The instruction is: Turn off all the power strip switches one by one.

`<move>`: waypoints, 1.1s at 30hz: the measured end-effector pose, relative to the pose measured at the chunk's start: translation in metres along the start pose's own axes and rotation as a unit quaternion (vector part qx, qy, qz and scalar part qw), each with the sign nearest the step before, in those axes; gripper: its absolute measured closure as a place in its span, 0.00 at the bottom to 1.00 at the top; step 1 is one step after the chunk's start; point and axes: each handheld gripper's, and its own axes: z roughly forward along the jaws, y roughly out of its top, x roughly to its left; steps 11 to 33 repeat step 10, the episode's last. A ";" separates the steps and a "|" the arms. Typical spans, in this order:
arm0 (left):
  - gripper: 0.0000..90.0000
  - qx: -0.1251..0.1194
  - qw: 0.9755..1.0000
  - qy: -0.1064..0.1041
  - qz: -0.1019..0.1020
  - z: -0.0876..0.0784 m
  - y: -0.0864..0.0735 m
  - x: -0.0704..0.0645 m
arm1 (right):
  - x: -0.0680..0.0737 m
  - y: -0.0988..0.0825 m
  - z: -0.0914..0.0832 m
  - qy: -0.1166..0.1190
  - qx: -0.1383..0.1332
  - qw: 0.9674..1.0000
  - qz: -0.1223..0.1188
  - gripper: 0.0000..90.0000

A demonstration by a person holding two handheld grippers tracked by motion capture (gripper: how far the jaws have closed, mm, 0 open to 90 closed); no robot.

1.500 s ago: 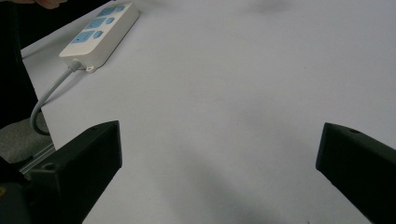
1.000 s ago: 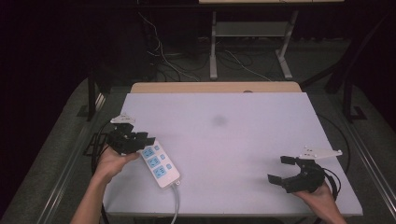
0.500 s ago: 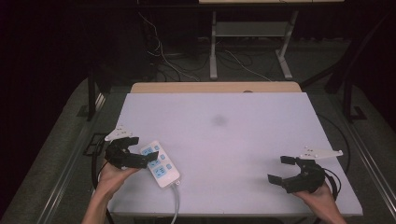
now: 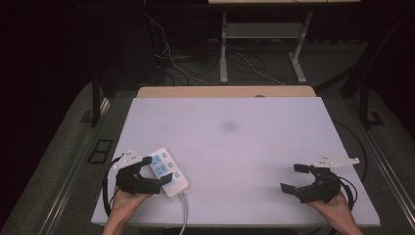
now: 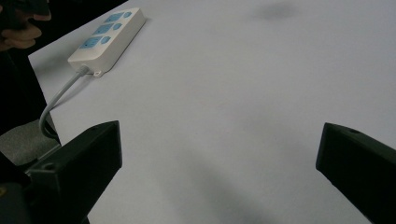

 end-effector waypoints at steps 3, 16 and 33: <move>0.00 0.007 1.000 -0.008 0.009 0.005 -0.007 -0.005 | 0.000 0.000 0.000 0.000 0.000 1.000 0.001 0.00; 0.00 0.017 1.000 -0.022 0.013 0.011 -0.012 -0.009 | 0.001 0.000 -0.002 -0.001 -0.004 1.000 0.002 0.00; 0.00 0.017 1.000 -0.022 0.013 0.011 -0.012 -0.009 | 0.001 0.000 -0.002 -0.001 -0.004 1.000 0.002 0.00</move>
